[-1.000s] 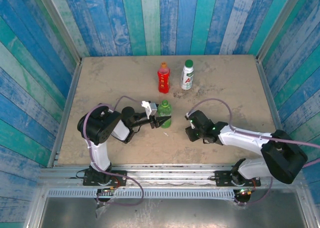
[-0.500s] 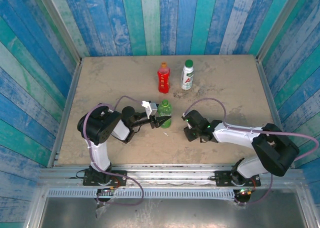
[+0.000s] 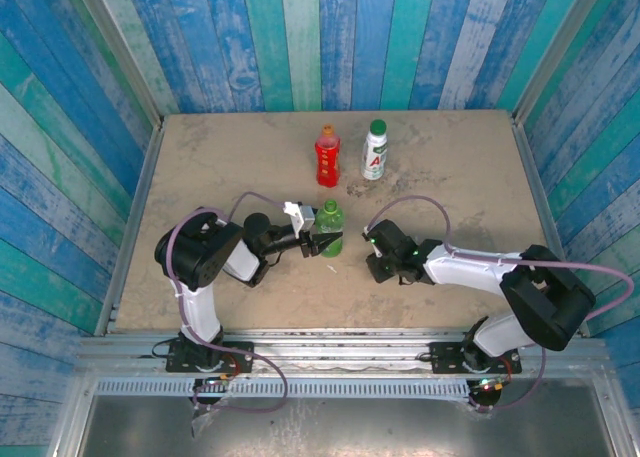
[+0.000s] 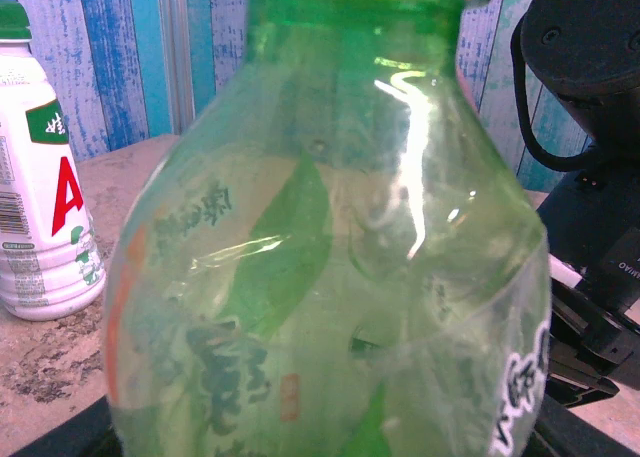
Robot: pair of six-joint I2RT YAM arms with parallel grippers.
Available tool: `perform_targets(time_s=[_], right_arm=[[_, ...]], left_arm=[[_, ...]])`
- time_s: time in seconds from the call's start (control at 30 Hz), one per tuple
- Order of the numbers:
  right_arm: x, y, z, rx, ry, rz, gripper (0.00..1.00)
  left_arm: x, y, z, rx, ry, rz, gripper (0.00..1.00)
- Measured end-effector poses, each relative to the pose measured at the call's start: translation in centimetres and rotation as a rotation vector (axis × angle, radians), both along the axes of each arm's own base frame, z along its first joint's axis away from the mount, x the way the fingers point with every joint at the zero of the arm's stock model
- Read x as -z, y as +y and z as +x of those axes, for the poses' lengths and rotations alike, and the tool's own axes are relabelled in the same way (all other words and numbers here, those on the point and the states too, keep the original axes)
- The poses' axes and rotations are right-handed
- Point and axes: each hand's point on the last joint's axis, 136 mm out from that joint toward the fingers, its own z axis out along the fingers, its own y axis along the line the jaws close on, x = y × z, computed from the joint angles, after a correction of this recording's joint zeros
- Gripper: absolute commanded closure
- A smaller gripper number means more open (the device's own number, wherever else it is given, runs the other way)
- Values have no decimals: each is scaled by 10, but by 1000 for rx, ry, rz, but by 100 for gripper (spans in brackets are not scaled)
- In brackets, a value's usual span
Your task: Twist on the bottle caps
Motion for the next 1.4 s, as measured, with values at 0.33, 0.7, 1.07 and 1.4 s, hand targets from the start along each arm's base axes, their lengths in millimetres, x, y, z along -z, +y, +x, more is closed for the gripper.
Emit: perform_targets(time_s=[0.33, 0.7, 1.07, 1.4], right_arm=[[-26, 2, 1, -4, -24, 29, 66], [-128, 24, 11, -38, -137, 187, 66], [-213, 50, 19, -138, -204, 273, 66], [-244, 83, 37, -260, -228, 252, 66]], left_arm=[[0, 0, 0, 1, 1, 1, 37], [0, -1, 1, 4, 3, 2, 37], [0, -1, 2, 4, 5, 3, 37], [0, -2, 2, 4, 5, 3, 37]])
